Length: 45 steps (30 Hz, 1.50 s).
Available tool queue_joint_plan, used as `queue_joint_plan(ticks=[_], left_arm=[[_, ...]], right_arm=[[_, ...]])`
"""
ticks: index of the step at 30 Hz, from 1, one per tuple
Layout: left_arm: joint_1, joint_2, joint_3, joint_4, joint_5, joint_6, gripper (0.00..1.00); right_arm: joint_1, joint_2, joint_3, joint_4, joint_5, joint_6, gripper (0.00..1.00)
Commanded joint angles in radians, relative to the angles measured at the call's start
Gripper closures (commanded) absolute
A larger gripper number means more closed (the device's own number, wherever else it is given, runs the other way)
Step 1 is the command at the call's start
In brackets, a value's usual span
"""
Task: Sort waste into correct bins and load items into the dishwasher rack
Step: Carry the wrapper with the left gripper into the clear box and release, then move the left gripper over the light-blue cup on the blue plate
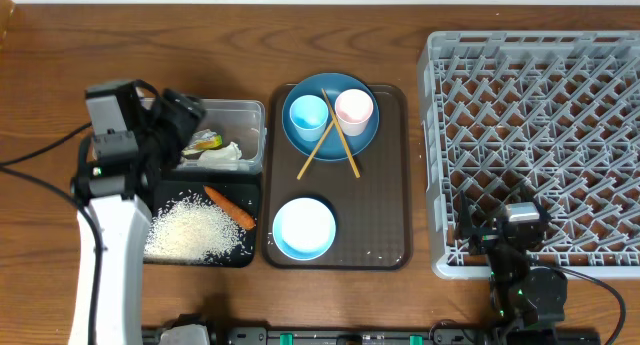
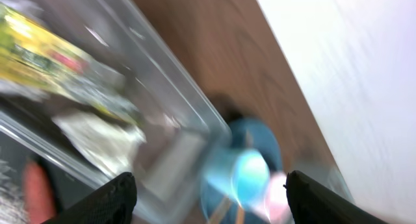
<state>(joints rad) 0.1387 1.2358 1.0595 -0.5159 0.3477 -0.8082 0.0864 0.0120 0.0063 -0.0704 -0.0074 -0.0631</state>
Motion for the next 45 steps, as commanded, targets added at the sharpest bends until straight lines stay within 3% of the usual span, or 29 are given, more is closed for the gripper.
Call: queue_joint_plan(ticks=[1, 7, 11, 15, 19, 25, 29, 33, 38, 45], left_arm=[[-0.086, -0.051, 0.026, -0.046, 0.119, 0.079, 0.25], [-0.281, -0.021, 0.139, -0.189, 0.044, 0.196, 0.3], [-0.38, 0.107, 0.38, -0.407, -0.086, 0.272, 0.31], [-0.467, 0.329, 0.734, -0.738, -0.288, 0.335, 0.31], [-0.5, 0.514, 0.948, -0.928, -0.334, 0.357, 0.31], [-0.499, 0.608, 0.958, -0.888, -0.334, 0.354, 0.31], [-0.519, 0.639, 0.95, -0.835, -0.333, 0.336, 0.36], [-0.55, 0.641, 0.924, -0.792, -0.335, 0.337, 0.37], [-0.562, 0.641, 0.886, -0.76, -0.334, 0.332, 0.47], [-0.561, 0.641, 0.785, -0.66, -0.336, 0.31, 0.48]], right_arm=[[0.006, -0.004, -0.001, -0.004, 0.0, -0.013, 0.01], [0.006, -0.004, -0.001, -0.004, 0.0, -0.013, 0.01], [0.006, -0.004, -0.001, -0.004, 0.0, -0.013, 0.01], [0.006, -0.004, -0.001, -0.004, 0.0, -0.013, 0.01], [0.006, -0.004, -0.001, -0.004, 0.0, -0.013, 0.01], [0.006, -0.004, -0.001, -0.004, 0.0, -0.013, 0.01], [0.006, -0.004, -0.001, -0.004, 0.0, -0.013, 0.01], [0.006, -0.004, -0.001, -0.004, 0.0, -0.013, 0.01], [0.006, -0.004, -0.001, -0.004, 0.0, -0.013, 0.01], [0.006, -0.004, -0.001, -0.004, 0.0, -0.013, 0.01]])
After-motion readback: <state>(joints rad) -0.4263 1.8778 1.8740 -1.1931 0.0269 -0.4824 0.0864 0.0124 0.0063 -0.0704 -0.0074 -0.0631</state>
